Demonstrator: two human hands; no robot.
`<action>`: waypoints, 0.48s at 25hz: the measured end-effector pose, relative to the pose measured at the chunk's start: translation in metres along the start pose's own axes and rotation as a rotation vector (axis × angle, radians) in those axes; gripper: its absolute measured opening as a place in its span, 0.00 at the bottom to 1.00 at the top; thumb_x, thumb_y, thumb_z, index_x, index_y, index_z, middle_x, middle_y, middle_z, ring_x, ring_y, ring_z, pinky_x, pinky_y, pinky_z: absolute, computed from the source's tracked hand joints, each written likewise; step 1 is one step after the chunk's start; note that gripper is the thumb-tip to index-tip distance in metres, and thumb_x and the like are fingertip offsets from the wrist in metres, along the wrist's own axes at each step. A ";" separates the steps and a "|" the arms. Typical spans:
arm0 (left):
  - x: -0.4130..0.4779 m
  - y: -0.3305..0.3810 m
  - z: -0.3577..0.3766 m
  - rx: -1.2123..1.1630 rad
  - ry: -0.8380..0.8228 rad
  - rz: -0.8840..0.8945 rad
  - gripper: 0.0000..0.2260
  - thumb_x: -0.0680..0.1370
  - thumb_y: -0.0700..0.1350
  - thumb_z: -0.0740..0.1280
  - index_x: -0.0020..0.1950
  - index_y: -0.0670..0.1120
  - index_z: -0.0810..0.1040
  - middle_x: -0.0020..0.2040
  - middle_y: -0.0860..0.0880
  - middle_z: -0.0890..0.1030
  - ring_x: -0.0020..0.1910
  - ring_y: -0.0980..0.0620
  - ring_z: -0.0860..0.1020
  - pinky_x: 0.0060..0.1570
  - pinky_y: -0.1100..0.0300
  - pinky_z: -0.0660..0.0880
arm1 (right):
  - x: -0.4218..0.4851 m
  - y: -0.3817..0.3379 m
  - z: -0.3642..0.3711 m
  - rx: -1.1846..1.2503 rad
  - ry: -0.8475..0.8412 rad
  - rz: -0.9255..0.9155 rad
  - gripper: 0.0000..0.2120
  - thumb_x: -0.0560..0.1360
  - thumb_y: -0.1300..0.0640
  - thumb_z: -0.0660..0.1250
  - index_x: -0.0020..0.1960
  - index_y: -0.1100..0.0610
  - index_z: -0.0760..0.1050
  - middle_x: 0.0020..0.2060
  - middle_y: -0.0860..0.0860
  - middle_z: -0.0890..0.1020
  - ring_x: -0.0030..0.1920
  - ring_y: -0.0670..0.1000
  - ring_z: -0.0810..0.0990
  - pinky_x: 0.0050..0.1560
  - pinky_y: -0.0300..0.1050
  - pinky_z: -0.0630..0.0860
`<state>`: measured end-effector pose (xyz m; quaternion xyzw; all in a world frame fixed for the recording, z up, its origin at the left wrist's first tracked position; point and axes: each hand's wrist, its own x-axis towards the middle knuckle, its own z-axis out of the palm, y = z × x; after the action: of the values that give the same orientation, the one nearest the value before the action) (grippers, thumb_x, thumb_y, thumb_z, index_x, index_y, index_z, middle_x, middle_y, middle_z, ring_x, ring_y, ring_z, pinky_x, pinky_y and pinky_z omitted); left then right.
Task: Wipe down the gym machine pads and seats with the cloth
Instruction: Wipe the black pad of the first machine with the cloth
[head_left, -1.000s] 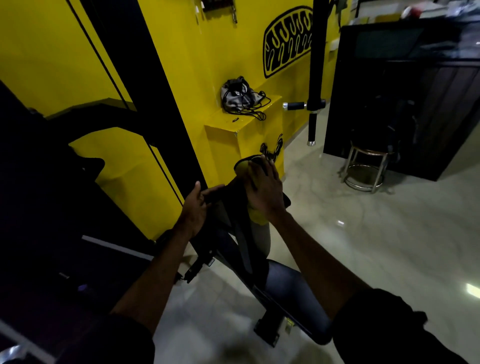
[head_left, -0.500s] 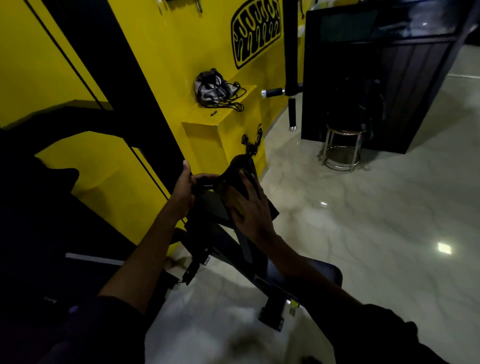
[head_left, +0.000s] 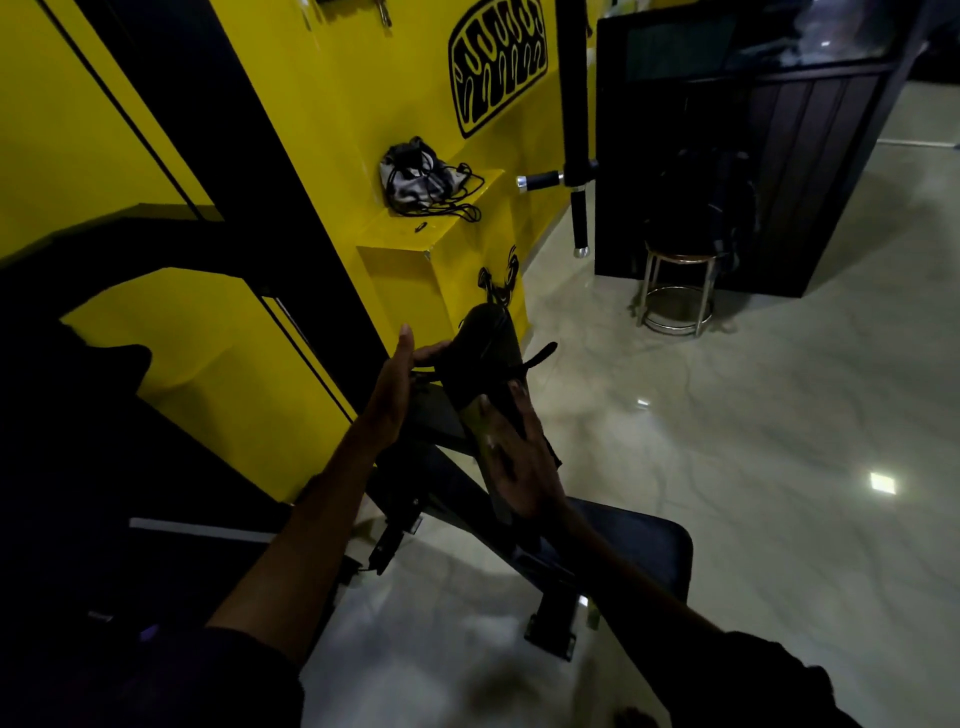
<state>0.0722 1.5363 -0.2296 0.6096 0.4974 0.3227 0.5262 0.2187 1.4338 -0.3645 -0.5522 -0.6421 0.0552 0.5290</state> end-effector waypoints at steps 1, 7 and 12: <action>-0.002 -0.002 0.002 0.000 0.022 0.028 0.31 0.81 0.66 0.46 0.62 0.52 0.82 0.63 0.46 0.81 0.59 0.46 0.80 0.63 0.45 0.75 | 0.004 0.001 -0.003 0.064 0.028 0.047 0.27 0.83 0.57 0.60 0.80 0.51 0.59 0.81 0.54 0.52 0.80 0.56 0.53 0.67 0.59 0.74; 0.008 -0.004 0.021 0.256 0.096 0.158 0.24 0.79 0.67 0.58 0.65 0.53 0.78 0.57 0.48 0.80 0.54 0.52 0.80 0.57 0.57 0.77 | 0.099 0.001 -0.036 0.151 0.014 0.257 0.27 0.81 0.56 0.55 0.80 0.49 0.59 0.79 0.51 0.60 0.79 0.52 0.58 0.64 0.26 0.63; 0.009 -0.021 0.048 0.484 0.193 0.144 0.25 0.81 0.59 0.61 0.76 0.53 0.65 0.69 0.42 0.66 0.64 0.43 0.72 0.62 0.50 0.73 | 0.080 0.049 -0.026 0.352 -0.165 0.480 0.24 0.86 0.51 0.54 0.80 0.50 0.54 0.79 0.53 0.59 0.77 0.51 0.59 0.75 0.49 0.60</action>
<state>0.1133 1.5282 -0.2625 0.7178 0.5634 0.2875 0.2911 0.2835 1.5004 -0.3352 -0.5816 -0.5146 0.3337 0.5344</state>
